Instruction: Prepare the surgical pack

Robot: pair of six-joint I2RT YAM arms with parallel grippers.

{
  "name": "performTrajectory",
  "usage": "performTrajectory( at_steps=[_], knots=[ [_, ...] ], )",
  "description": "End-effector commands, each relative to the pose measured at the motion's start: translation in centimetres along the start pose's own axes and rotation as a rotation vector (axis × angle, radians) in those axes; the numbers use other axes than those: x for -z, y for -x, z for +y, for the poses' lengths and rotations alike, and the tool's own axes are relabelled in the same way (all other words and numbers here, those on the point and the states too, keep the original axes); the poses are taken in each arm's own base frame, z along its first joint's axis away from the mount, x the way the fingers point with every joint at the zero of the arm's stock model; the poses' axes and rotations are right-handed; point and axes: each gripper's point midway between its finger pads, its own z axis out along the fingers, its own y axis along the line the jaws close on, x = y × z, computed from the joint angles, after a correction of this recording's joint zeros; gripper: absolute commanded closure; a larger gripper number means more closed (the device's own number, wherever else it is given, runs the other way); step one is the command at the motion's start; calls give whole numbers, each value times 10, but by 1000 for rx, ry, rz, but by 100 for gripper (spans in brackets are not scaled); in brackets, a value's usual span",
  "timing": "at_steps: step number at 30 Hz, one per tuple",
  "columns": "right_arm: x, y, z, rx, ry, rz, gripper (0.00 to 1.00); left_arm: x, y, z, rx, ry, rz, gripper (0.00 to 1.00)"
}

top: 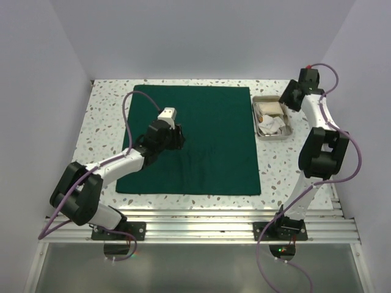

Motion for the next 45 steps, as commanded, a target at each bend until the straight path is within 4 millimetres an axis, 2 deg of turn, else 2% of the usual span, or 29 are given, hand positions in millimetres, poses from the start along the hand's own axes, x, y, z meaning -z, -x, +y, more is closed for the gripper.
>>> performTrajectory(
  at_steps=[1, 2, 4, 5, 9, 12, 23, 28, 30, 31, 33, 35, 42, 45],
  knots=[
    [3, 6, -14, 118, -73, 11, 49, 6, 12, -10, 12, -44, -41, 45],
    [2, 9, -16, 140, -85, 6, 49, 6, 12, -10, 8, -44, -37, 45],
    [-7, 3, -24, 166, -124, 42, 49, 7, 12, -10, 4, -45, -37, 45],
    [-8, 9, -25, 180, -136, 34, 49, 7, 11, -9, 2, -40, -33, 45],
    [-23, 3, -29, 216, -156, 62, 51, 9, 9, -9, 1, -45, -31, 45],
    [-40, -9, -35, 232, -177, 111, 50, 9, 8, -10, 4, -51, -27, 45],
    [-69, -29, -48, 238, -218, 176, 50, 7, 10, -9, -7, -43, -20, 45],
    [-71, -31, -53, 210, -239, 177, 61, 7, 9, -9, -7, -42, -16, 45],
    [-76, -33, -54, 203, -239, 182, 61, 7, 8, -8, -9, -38, -14, 45],
    [-77, -26, -52, 202, -232, 170, 61, 8, 7, -7, -11, -35, -12, 45],
    [-81, -30, -53, 200, -236, 200, 61, 9, 7, -6, -14, -31, -13, 45],
    [-82, -25, -50, 194, -230, 191, 66, 10, 8, -6, -15, -28, -15, 45],
    [-88, -37, -52, 160, -211, 216, 82, 13, 5, -2, -18, -19, -16, 45],
    [-83, -34, -56, 140, -215, 206, 93, 15, 7, -2, -21, -17, -21, 45]
  ],
)
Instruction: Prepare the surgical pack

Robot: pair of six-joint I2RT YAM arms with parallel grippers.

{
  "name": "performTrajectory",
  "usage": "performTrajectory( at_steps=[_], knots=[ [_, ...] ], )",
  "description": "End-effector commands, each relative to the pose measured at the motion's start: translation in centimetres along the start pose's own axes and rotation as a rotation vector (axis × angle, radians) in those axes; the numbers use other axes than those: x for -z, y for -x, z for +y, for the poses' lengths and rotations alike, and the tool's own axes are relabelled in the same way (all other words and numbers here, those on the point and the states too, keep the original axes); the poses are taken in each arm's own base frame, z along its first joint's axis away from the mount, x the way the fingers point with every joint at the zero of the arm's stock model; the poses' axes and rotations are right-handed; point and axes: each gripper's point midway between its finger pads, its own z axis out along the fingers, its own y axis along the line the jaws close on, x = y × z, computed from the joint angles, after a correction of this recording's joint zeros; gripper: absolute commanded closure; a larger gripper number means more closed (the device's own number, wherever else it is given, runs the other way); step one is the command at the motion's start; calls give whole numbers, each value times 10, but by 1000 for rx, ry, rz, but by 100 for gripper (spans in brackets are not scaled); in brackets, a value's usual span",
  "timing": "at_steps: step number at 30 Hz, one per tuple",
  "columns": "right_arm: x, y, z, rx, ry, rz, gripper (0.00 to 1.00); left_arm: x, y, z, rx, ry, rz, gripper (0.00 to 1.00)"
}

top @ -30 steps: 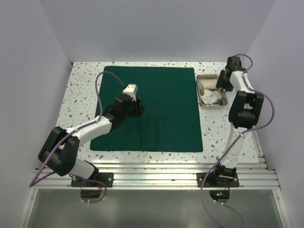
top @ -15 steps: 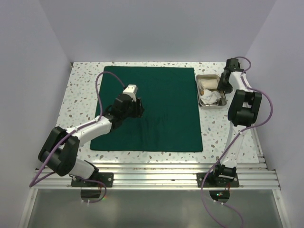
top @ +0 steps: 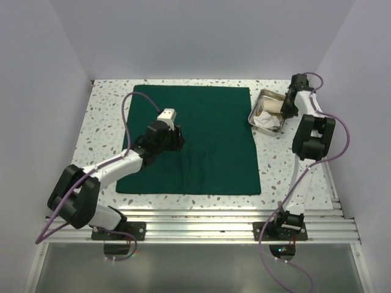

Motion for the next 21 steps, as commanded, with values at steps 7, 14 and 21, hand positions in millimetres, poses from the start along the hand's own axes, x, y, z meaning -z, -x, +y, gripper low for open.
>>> performTrajectory(
  at_steps=[7, 14, 21],
  knots=[
    [32, 0, -12, -99, 13, -59, 100, 9, 8, -3, -13, -19, -39, 45],
    [48, -13, -17, -126, 14, -59, 100, 13, 8, -4, -13, -29, -42, 45],
    [85, -16, -48, -224, -30, -118, 100, 13, 0, -6, -18, -33, -27, 45]
  ],
)
